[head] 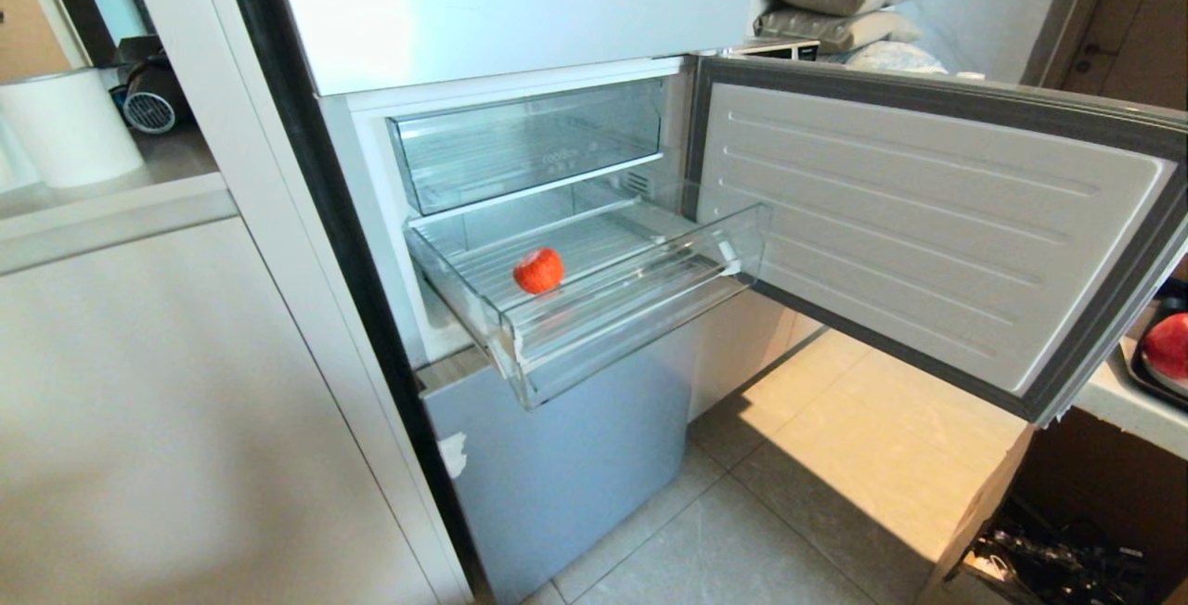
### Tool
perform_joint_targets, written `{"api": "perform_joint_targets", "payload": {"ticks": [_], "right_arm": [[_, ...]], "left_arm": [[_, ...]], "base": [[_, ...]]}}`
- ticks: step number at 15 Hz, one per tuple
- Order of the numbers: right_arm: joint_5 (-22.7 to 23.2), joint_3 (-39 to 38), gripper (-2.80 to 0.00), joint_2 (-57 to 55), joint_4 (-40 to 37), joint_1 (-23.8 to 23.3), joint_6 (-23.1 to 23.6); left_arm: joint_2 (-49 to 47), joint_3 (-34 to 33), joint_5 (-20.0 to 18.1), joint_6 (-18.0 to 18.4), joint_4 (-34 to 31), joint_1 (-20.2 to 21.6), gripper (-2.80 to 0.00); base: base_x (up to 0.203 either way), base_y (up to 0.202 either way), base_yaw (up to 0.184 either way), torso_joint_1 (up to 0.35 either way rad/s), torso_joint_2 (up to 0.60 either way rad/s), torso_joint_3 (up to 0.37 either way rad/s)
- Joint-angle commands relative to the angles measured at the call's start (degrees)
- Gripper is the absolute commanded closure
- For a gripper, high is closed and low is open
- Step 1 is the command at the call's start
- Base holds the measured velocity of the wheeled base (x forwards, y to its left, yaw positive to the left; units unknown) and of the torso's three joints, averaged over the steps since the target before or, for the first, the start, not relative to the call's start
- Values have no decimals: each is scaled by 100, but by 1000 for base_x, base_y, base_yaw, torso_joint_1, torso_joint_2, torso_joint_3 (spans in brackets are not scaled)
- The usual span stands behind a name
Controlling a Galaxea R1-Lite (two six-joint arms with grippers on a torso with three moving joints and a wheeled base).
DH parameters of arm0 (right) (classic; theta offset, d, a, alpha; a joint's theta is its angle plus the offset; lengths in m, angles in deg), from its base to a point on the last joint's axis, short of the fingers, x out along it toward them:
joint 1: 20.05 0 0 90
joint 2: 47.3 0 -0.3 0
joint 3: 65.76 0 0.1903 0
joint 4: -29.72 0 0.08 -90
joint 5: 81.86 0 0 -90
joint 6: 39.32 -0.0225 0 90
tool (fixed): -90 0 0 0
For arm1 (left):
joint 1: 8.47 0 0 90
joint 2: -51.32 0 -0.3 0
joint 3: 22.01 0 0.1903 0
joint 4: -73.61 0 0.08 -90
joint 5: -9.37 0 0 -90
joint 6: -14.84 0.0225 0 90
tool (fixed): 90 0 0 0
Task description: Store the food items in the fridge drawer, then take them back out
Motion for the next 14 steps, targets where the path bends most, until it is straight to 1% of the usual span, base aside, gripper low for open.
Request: {"api": "perform_joint_targets", "payload": {"ticks": [1, 2, 3, 4, 5, 7, 8, 9, 10, 12, 14], "right_arm": [[-64, 139, 0, -1070, 529, -262, -195], [-100, 296, 0, -1705, 833, -635, -426], [-116, 512, 0, -2380, 1070, -1201, -633], [-79, 768, 0, -3015, 1270, -1931, -798], [84, 1063, 0, -3653, 1463, -2611, -914], [385, 1641, 0, -4691, 1853, -3342, -1072], [457, 1904, 0, -5167, 2081, -3570, -1122], [473, 2119, -225, -5655, 2331, -3721, -1150], [448, 2293, -280, -6142, 2645, -3838, -1176], [335, 2495, -280, -6991, 3291, -4000, -1221], [268, 2742, -280, -7724, 3660, -4122, -1264]], "left_arm": [[0, -9, 1, -1, 1, 1, 0], [0, -9, 1, -1, 1, 1, 0], [0, -9, 1, -1, 1, 1, 0], [0, -9, 1, -1, 1, 1, 0], [0, -9, 1, -1, 1, 1, 0], [0, -9, 1, -1, 1, 1, 0], [0, -9, 1, -1, 1, 1, 0], [0, -9, 1, -1, 1, 1, 0], [0, -9, 1, -1, 1, 1, 0], [0, -9, 1, -1, 1, 1, 0], [0, -9, 1, -1, 1, 1, 0]], "base": [[0, 0, 0, 0, 0, 0], [0, 0, 0, 0, 0, 0], [0, 0, 0, 0, 0, 0], [0, 0, 0, 0, 0, 0], [0, 0, 0, 0, 0, 0], [0, 0, 0, 0, 0, 0], [0, 0, 0, 0, 0, 0], [0, 0, 0, 0, 0, 0], [0, 0, 0, 0, 0, 0], [0, 0, 0, 0, 0, 0], [0, 0, 0, 0, 0, 0]]}}
